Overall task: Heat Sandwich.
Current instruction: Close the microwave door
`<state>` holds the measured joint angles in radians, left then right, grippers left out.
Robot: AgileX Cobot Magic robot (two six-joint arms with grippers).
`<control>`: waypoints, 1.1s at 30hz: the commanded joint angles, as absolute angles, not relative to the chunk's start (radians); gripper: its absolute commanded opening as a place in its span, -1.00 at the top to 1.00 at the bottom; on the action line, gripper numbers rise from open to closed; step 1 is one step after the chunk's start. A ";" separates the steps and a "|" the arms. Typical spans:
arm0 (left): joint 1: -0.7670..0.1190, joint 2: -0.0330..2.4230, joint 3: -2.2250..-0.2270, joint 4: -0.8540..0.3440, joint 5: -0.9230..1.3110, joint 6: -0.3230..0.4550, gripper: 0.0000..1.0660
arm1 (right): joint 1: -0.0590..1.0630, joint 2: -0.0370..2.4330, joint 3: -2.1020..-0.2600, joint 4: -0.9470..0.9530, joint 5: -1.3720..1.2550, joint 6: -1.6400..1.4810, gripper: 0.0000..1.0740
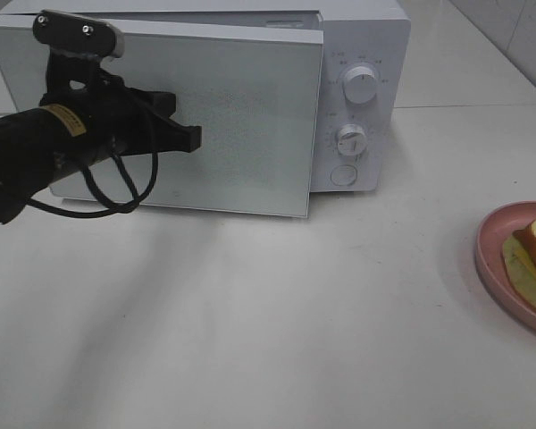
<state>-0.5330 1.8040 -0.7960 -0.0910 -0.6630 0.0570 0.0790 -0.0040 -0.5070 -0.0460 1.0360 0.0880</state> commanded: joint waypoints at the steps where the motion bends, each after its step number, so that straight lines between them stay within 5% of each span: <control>1: -0.577 1.833 -0.863 -0.171 -0.642 0.126 1.00 | 0.075 -0.031 -0.507 -0.043 1.037 0.081 -0.38; 10: -0.626 1.895 -0.970 -0.279 -0.629 0.190 1.00 | 0.075 -0.031 -0.507 -0.043 1.037 0.081 -0.38; 33: -0.632 2.016 -1.239 -0.301 -0.496 0.209 1.00 | 0.075 -0.031 -0.507 -0.043 1.037 0.081 -0.38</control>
